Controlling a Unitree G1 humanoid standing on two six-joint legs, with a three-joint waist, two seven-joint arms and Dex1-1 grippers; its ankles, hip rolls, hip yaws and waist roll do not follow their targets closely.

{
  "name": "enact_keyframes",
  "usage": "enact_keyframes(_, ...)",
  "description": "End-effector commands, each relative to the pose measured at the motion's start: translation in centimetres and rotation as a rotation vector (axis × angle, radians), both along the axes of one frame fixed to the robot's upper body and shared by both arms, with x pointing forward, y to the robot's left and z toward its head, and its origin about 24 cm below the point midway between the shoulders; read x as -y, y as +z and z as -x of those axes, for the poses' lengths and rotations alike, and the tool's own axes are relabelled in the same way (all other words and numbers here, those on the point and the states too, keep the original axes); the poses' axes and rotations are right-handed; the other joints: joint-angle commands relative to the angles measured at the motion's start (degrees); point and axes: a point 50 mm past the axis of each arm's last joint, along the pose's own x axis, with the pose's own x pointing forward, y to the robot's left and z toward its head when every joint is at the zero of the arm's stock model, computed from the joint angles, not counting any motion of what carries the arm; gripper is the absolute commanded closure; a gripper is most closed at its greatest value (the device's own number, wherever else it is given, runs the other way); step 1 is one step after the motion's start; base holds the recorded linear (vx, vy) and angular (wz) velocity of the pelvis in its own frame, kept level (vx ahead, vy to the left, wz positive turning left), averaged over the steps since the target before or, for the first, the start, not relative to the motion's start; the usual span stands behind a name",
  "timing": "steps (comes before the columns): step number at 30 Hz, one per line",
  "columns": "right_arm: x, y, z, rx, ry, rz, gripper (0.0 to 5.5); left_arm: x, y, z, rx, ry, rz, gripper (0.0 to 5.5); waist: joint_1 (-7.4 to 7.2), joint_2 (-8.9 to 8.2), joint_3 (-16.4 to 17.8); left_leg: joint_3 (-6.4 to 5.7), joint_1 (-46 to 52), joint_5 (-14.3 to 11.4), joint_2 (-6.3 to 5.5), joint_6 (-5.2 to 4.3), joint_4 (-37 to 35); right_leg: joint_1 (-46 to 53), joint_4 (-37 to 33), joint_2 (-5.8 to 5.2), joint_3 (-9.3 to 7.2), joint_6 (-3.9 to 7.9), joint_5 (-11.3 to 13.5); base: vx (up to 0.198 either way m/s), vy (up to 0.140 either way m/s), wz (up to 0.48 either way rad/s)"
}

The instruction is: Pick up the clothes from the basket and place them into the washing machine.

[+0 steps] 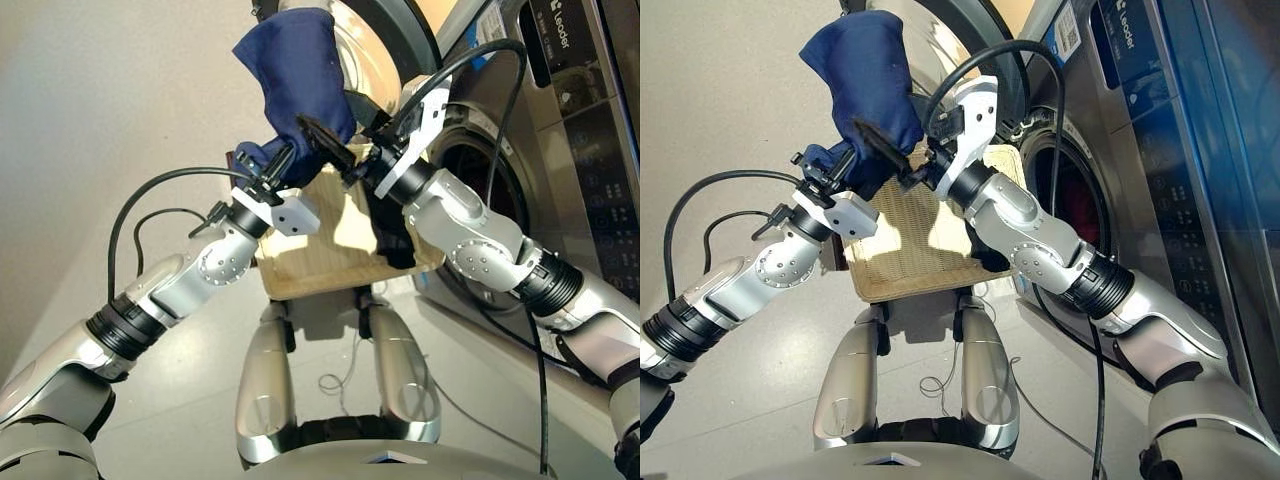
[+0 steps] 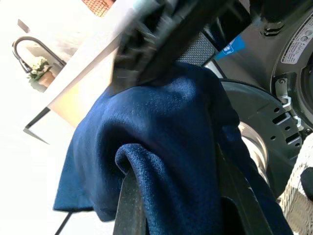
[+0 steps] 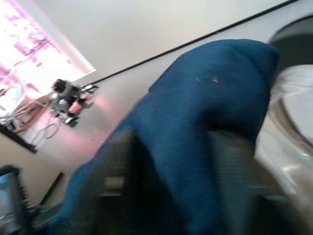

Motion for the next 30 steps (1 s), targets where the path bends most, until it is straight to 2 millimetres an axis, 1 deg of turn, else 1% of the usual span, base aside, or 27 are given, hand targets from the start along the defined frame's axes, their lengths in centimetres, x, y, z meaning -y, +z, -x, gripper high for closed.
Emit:
enact_keyframes(1, -1.4, 3.5, 2.3, 0.161, 0.113, -0.085, 5.5, 3.2, 4.4, 3.4, 0.223, -0.244, 0.09, 5.5, 1.03, 2.11, -0.8, 1.16, -1.6, -1.0, 0.44, -2.43, 5.5, 0.1, -1.7, -3.03, 3.6, 5.74, 1.7, 0.0, 0.0, 0.0)
enact_keyframes(6, -1.1, 3.7, 2.4, 0.191, 0.075, -0.16, 5.5, 3.2, 4.4, 3.3, 0.226, -0.234, 0.118, 5.5, 0.9, 2.39, -0.9, 1.23, -1.6, -1.2, 0.39, -2.25, 5.7, 0.2, -1.8, -3.17, 3.84, 5.73, 1.7, 0.0, 0.0, 0.0)
enact_keyframes(7, -1.1, 3.2, 2.2, 0.179, 0.046, -0.188, 5.5, 3.2, 4.6, 3.2, 0.242, -0.229, 0.121, 5.5, 0.76, 2.55, -1.0, 1.24, -1.7, -1.3, 0.35, -2.11, 6.0, 0.2, -1.8, -3.17, 3.95, 5.7, 1.8, 0.0, 0.0, 0.0)
enact_keyframes(10, -1.0, 3.3, 2.2, 0.202, 0.017, -0.205, 5.5, 3.2, 4.4, 3.1, 0.237, -0.222, 0.139, 5.5, 0.64, 2.49, -1.1, 1.27, -1.8, -1.5, 0.27, -1.97, 6.2, 0.1, -1.9, -3.24, 4.22, 5.74, 1.8, 0.0, 0.0, 0.0)
enact_keyframes(13, -0.5, 3.2, 2.2, 0.24, -0.062, -0.206, 5.5, 3.1, 4.2, 3.0, 0.23, -0.211, 0.154, 5.5, 0.41, 2.74, -1.2, 1.36, -1.8, -1.6, 0.2, -1.87, 6.4, 0.0, -1.5, -3.44, 4.34, 5.76, 1.8, 0.0, 0.0, 0.0)
enact_keyframes(20, -0.3, 2.1, 2.1, 0.192, -0.1, -0.227, 5.5, 3.0, 4.3, 2.7, 0.224, -0.193, 0.191, 5.5, 0.3, 3.22, -1.7, 1.33, -1.5, -1.9, -0.11, -1.69, 6.5, 0.2, -1.3, -3.47, 4.7, 5.77, 1.6, 0.0, 0.0, 0.0)
enact_keyframes(23, -0.1, 1.7, 2.1, 0.182, -0.108, -0.227, 5.5, 2.9, 4.3, 2.6, 0.224, -0.187, 0.207, 5.5, 0.22, 3.24, -1.8, 1.4, -1.5, -1.9, -0.14, -1.68, 6.6, 0.2, -1.2, -3.48, 4.78, 5.76, 1.5, 0.0, 0.0, 0.0)
enact_keyframes(25, 0.3, 1.2, 1.9, 0.165, -0.141, -0.242, 5.5, 2.8, 4.2, 2.5, 0.208, -0.174, 0.247, 5.5, 0.17, 3.26, -1.8, 1.42, -1.4, -1.9, -0.05, -1.66, 6.5, 0.2, -1.3, -3.54, 4.84, 5.74, 1.5, 0.0, 0.0, 0.0)
enact_keyframes(26, 0.3, 1.2, 1.9, 0.164, -0.141, -0.242, 5.5, 2.8, 4.2, 2.5, 0.207, -0.174, 0.247, 5.26, 0.16, 3.26, -1.9, 1.42, -1.4, -1.9, -0.05, -1.66, 6.5, 0.2, -1.3, -3.54, 4.84, 5.73, 1.5, 0.0, 0.0, 0.0)
enact_keyframes(27, 0.9, 0.9, 1.7, 0.153, -0.184, -0.265, 5.5, 2.5, 3.8, 2.4, 0.175, -0.163, 0.289, 0.82, 0.15, 3.26, -1.8, 1.46, -1.5, -1.9, -0.01, -1.63, 6.6, 0.2, -1.3, -3.53, 4.72, 5.68, 1.5, 0.0, 0.0, 0.0)
enact_keyframes(28, 0.9, 0.9, 1.7, 0.153, -0.184, -0.265, 5.5, 2.5, 3.8, 2.4, 0.175, -0.163, 0.289, 0.0, 0.15, 3.27, -1.8, 1.46, -1.5, -1.9, -0.01, -1.64, 6.7, 0.2, -1.3, -3.53, 4.72, 5.68, 1.5, 0.0, 0.0, 0.0)
enact_keyframes(30, 1.9, 0.4, 1.2, 0.14, -0.275, -0.301, 5.5, 2.4, 3.7, 2.4, 0.154, -0.156, 0.333, 0.0, 0.1, 3.39, -1.8, 1.39, -1.4, -1.9, -0.04, -1.59, 6.5, 0.3, -1.4, -3.47, 4.66, 5.68, 1.5, 0.0, 0.0, 0.0)
